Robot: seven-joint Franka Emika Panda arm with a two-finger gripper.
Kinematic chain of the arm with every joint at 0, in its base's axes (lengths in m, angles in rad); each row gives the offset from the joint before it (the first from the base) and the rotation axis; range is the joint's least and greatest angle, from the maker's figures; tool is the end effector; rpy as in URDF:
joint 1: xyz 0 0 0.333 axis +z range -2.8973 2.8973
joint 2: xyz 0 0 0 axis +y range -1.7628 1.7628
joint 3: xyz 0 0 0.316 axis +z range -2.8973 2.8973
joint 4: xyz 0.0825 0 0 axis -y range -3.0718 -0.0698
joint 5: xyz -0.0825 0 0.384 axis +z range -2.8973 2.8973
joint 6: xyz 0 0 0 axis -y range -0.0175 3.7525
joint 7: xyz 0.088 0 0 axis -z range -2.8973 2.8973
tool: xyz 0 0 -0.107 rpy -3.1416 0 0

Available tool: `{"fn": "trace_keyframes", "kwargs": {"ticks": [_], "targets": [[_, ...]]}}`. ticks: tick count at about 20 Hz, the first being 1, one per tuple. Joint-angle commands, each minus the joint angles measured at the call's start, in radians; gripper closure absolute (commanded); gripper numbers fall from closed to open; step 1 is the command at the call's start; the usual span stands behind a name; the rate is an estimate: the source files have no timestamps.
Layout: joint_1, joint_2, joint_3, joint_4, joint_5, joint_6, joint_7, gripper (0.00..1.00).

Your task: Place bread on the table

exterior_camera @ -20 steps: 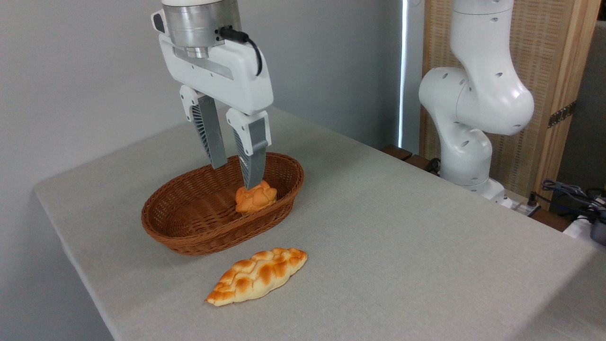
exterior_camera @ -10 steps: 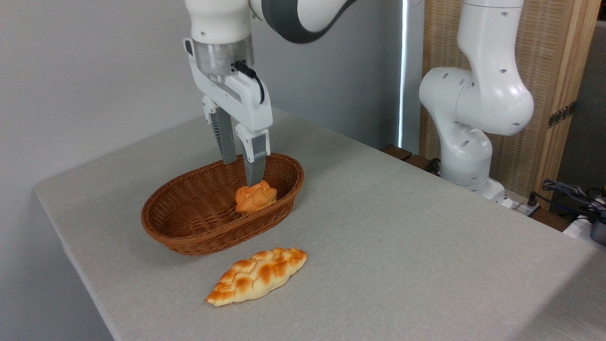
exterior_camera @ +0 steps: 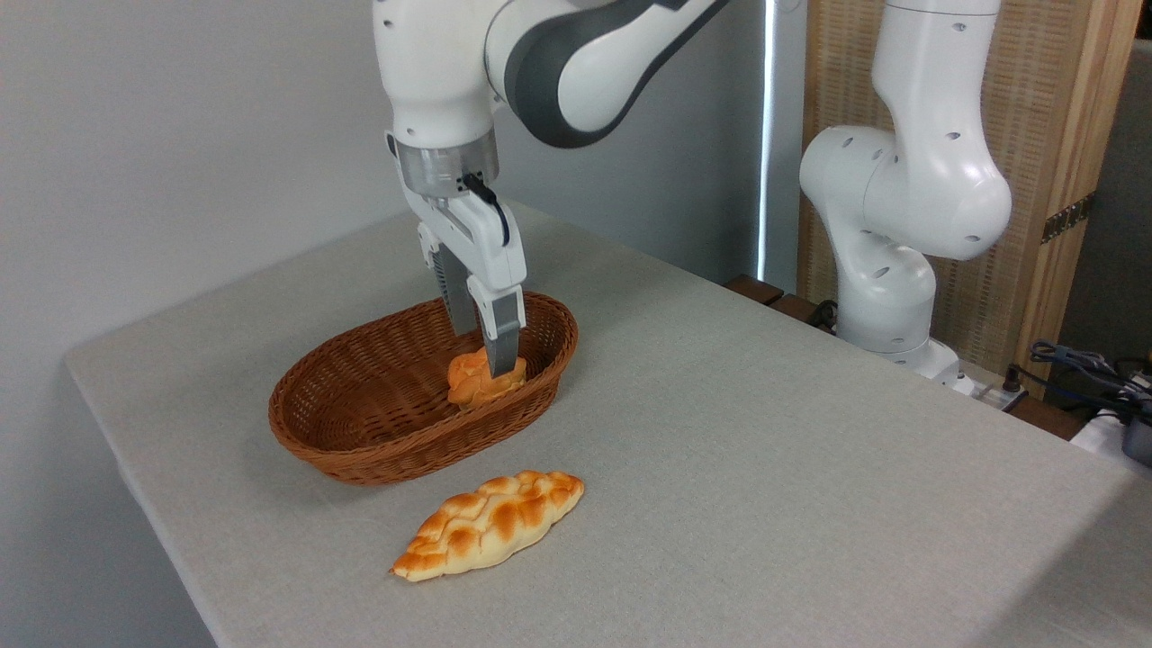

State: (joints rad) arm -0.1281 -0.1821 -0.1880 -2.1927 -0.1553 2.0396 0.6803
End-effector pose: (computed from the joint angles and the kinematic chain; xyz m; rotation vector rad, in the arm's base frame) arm 0.4700 -0.1659 0.4641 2.7221 -1.3578 0.0697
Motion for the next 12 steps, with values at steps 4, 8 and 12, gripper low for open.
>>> {"fn": "trace_keyframes", "kwargs": {"ticks": [4,8,12], "targets": [[-0.013,-0.019,-0.019,-0.091,-0.018,0.114,0.018,0.0],[-0.013,-0.013,-0.019,-0.104,-0.009,0.145,0.019,0.24],[-0.013,-0.002,-0.019,-0.102,-0.007,0.152,0.028,0.6]]}}
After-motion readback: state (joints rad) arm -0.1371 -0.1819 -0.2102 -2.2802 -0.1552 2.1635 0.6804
